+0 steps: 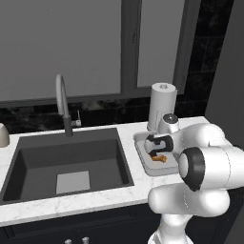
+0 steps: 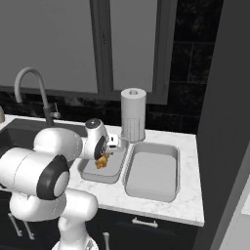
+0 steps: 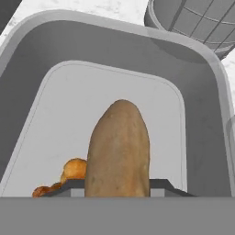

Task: Place one sweet potato and one chicken drumstick in each tupperware on the nearby counter, to pack two identical lunches.

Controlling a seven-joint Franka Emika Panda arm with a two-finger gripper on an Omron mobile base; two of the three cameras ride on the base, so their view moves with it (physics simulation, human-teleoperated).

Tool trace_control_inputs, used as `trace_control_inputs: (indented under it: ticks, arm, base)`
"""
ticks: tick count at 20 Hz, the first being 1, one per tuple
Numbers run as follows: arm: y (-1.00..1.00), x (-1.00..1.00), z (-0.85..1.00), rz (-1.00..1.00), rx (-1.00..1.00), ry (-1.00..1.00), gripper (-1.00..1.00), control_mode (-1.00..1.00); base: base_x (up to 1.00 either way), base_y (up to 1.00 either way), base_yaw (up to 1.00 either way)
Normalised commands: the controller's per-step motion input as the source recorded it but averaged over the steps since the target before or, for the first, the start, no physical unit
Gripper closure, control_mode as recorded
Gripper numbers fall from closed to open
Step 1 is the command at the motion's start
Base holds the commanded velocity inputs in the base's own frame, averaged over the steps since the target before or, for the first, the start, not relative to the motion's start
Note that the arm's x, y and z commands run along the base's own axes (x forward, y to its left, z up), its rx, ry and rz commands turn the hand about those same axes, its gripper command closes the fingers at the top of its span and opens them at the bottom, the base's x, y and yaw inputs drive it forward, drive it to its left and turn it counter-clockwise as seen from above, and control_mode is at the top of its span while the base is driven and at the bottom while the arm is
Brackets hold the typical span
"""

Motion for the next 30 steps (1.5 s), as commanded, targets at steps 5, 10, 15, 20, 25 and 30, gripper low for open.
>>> trace_control_inputs:
  ticks: [5,10,15,20,25,30]
  arm:
    - [0.0,0.22,-0.26,0.0,0.0,0.0,-1.0,-1.0]
    - [0.0,0.0,-0.15,0.0,0.0,0.0,-1.0,-1.0]
    - [0.0,-0.04,-0.03,0.0,0.0,0.0,-1.0,-1.0]
    - [0.0,-0.47,0.07,0.0,0.0,-0.1,-1.0,-1.0]
    - [0.0,-0.6,0.05,0.0,0.0,-0.13,-1.0,-1.0]
    - [0.0,-0.67,0.46,0.0,0.0,-0.12,-1.0,-1.0]
  base:
    - [0.0,0.0,0.0]
    - [0.0,0.0,0.0]
    - [0.0,0.0,0.0]
    - [0.0,0.0,0.0]
    - [0.0,0.0,0.0]
    - [0.0,0.0,0.0]
